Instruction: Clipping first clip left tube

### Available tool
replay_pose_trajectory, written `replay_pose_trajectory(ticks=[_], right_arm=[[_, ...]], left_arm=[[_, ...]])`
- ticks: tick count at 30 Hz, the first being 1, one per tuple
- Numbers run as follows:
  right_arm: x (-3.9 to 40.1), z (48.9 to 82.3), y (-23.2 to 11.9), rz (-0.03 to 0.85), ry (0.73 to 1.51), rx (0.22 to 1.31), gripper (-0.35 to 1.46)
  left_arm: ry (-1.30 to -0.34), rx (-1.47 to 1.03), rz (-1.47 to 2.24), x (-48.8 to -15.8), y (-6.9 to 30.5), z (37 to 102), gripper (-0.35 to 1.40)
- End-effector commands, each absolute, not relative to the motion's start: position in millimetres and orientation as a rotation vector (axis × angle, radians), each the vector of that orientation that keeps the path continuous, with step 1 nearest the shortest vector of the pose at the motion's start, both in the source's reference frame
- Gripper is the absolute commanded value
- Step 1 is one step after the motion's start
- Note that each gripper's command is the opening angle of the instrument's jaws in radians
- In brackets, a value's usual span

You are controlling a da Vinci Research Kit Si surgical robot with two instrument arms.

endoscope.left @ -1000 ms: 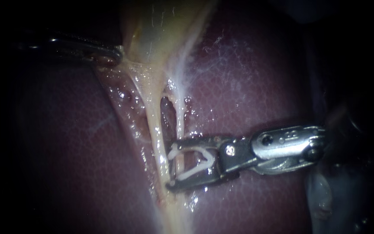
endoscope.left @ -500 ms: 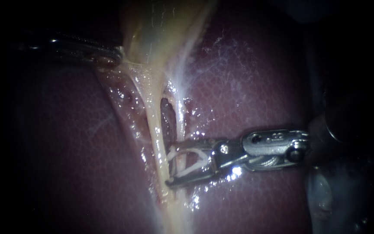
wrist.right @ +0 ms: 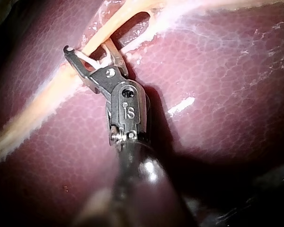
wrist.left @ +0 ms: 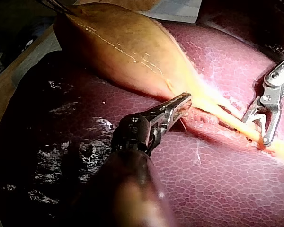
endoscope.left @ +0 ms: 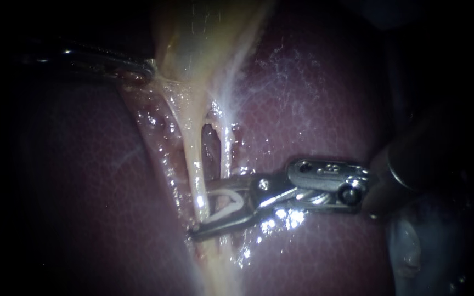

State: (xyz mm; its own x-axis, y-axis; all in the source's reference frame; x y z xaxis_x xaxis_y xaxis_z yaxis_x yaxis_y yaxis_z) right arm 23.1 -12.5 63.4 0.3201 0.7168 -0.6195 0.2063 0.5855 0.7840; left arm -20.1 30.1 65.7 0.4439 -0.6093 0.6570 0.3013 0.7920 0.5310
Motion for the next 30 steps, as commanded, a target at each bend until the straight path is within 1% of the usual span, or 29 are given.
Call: replay_pose_trajectory(ticks=[1,6,13,19,24,30], right_arm=[[23.2,63.2,-12.5,0.412,1.241,0.942,0.49],[23.5,62.2,-12.6,0.418,1.285,1.006,0.49],[23.9,59.1,-13.0,0.382,1.345,1.078,0.49],[24.1,57.5,-13.0,0.378,1.351,1.093,0.48],[23.8,57.8,-12.9,0.383,1.351,1.098,0.41],[23.2,58.2,-12.8,0.374,1.328,1.095,0.29]], left_arm=[[-0.956,0.362,-0.58,-20.1,30.1,65.7,-0.35],[-0.956,0.362,-0.58,-20.1,30.1,65.7,-0.35],[-0.956,0.362,-0.58,-20.1,30.1,65.7,-0.35],[-0.956,0.362,-0.58,-20.1,30.1,65.7,-0.35],[-0.956,0.362,-0.58,-20.1,30.1,65.7,-0.35],[-0.956,0.362,-0.58,-20.1,30.1,65.7,-0.35]])
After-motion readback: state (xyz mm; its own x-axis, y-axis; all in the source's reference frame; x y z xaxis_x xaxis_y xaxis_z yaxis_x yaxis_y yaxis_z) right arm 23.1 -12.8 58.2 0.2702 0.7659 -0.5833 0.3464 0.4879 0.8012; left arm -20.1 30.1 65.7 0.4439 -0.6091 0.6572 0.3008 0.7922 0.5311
